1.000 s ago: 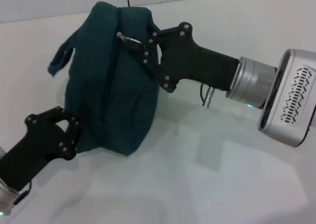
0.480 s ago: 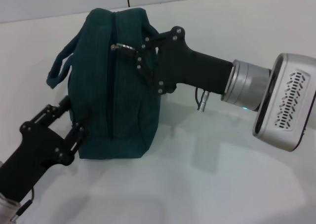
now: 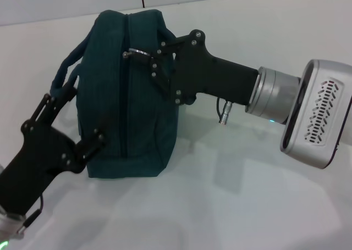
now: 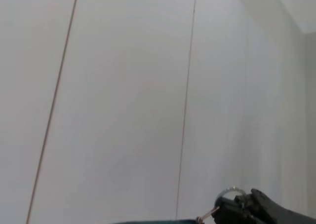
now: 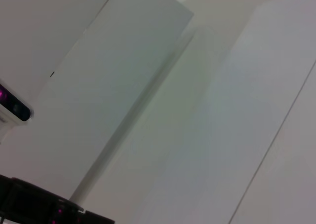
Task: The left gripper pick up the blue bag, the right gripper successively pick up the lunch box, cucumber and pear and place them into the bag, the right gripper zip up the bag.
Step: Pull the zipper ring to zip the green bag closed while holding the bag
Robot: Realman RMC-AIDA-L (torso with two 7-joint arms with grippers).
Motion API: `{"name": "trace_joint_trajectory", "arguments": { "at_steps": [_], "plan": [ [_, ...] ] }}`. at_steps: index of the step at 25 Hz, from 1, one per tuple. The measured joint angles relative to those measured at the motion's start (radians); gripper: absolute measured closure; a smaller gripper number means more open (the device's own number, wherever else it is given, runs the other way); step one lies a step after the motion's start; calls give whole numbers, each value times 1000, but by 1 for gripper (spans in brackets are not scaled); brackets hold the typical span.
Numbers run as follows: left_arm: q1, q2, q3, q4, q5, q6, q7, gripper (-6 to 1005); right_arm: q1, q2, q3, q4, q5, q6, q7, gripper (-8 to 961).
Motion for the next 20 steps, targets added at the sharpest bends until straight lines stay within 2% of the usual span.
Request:
{"name": "trace_joint_trajectory", "arguments": {
  "at_steps": [2,7,20],
  "plan": [
    [-15,1,0,1,0,-3,-2,157,0,0,3,-1,0,-2,0,936],
    [-40,-2,-5,-1,-2,-44,-14,123,8,0,4,-1,1,-2,0,934],
    [-51,-5,2,3,-38,-92,-4,126,15,0,5,3,1,2,-1,929]
  ]
}}
